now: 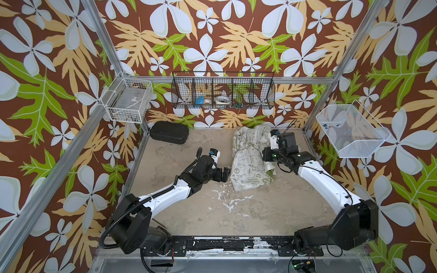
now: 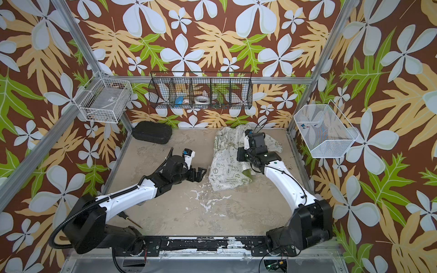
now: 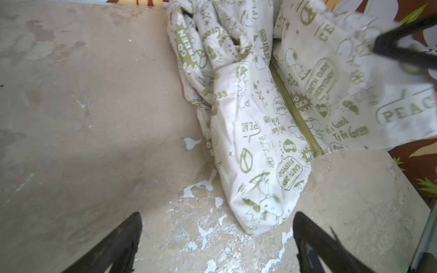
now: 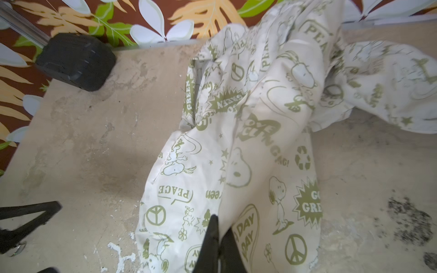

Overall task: Unzip the jacket
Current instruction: Flatten out the jacket at the center of the board.

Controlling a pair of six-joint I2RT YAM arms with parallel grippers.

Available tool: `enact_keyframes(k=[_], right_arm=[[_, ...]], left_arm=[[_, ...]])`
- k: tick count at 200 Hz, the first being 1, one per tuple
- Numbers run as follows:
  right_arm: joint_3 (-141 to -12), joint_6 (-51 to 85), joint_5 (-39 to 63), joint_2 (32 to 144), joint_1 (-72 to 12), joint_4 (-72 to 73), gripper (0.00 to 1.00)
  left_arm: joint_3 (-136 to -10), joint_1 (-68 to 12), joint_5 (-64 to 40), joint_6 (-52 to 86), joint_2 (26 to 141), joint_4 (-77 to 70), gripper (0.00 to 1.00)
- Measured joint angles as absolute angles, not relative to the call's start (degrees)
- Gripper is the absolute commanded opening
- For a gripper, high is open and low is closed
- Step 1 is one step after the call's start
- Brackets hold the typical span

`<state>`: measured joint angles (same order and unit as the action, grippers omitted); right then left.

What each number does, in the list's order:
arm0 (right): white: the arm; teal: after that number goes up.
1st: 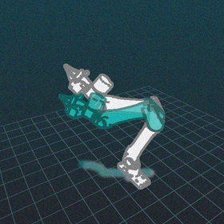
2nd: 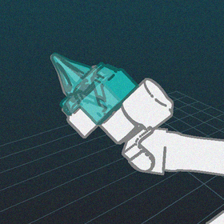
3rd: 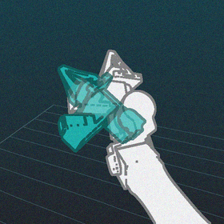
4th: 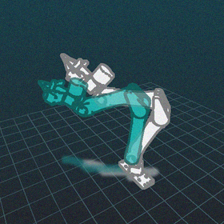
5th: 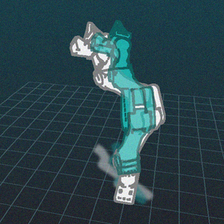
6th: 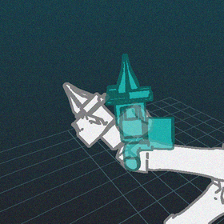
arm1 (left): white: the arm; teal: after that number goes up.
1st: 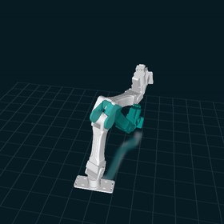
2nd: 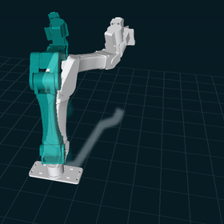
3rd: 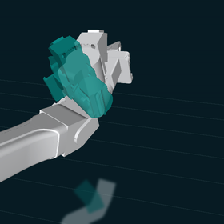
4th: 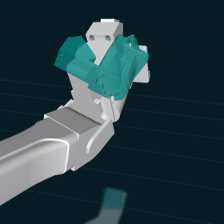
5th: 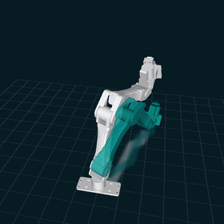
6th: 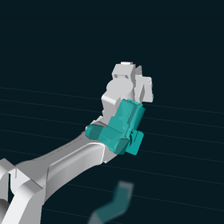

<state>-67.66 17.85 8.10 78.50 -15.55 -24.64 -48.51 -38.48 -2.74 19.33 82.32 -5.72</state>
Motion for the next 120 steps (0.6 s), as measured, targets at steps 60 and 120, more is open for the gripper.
enact_keyframes(k=[60, 120], right_arm=[[-69.19, 18.81, 9.87, 64.51, -10.41, -34.5, 0.0], [-70.06, 19.55, 21.23, 63.79, -9.76, -36.49, 0.0]], left_arm=[[-49.56, -43.4, -5.45, 23.57, 90.43, -10.92, 1.0], [-35.62, -54.11, 0.82, 19.25, 68.14, -21.04, 1.0]])
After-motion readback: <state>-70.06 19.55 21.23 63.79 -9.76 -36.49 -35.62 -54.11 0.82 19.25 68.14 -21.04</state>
